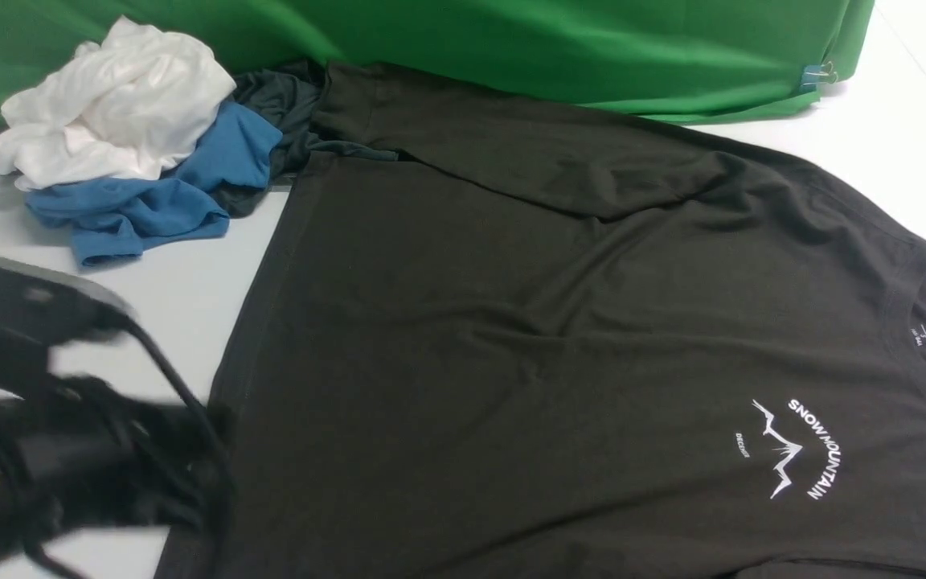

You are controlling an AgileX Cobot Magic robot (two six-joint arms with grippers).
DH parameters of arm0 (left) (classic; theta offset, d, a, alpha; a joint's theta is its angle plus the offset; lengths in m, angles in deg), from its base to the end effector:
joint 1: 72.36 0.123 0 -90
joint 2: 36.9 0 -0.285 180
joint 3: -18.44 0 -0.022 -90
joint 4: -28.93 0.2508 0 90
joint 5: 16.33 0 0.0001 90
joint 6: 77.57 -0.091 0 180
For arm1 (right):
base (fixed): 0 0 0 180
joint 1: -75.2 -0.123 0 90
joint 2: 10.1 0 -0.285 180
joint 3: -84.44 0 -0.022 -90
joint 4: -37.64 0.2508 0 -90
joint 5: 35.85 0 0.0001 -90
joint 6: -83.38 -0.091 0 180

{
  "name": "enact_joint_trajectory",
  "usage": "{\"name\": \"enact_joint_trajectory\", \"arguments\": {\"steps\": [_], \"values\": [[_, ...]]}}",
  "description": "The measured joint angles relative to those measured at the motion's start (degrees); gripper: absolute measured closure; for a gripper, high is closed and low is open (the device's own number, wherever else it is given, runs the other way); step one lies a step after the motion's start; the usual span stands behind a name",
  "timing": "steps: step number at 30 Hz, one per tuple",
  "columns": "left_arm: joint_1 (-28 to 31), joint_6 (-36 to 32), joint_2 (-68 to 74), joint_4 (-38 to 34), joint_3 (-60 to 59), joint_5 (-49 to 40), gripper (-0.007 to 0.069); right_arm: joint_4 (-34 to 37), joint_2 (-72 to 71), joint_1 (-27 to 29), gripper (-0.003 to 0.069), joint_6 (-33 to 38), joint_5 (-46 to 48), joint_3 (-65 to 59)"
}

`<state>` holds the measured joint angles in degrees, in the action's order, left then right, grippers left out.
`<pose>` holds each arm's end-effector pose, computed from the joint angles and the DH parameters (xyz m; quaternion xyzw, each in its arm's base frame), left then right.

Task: Fold a long-sleeved shirt on a white desktop.
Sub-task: 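Grasp the left edge of the dark T-shirt lying flat on the table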

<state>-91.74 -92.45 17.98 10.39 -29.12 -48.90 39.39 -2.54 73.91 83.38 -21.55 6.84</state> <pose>0.1368 -0.0647 0.2616 0.1804 0.8986 -0.1468 0.3721 0.0552 0.0019 0.1885 0.0003 0.7630 0.0197 0.6461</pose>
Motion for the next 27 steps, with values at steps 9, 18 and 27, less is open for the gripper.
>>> {"name": "enact_joint_trajectory", "arguments": {"steps": [9, 18, 27], "values": [[-7.9, -16.6, 3.9, -7.9, 1.6, -20.3, 0.0605, 0.0, 0.0, 0.0, 0.0418, 0.0, 0.0, 0.0], [-26.0, -23.2, 17.2, -6.9, 1.6, -20.3, 0.0605, 0.0, 0.0, 0.0, 0.0417, 0.0, 0.0, 0.0], [-37.5, -23.8, 26.2, -3.0, 1.7, -12.6, 0.0502, 0.0, 0.0, 0.0, 0.0417, 0.0, -0.2, 0.0]]}}
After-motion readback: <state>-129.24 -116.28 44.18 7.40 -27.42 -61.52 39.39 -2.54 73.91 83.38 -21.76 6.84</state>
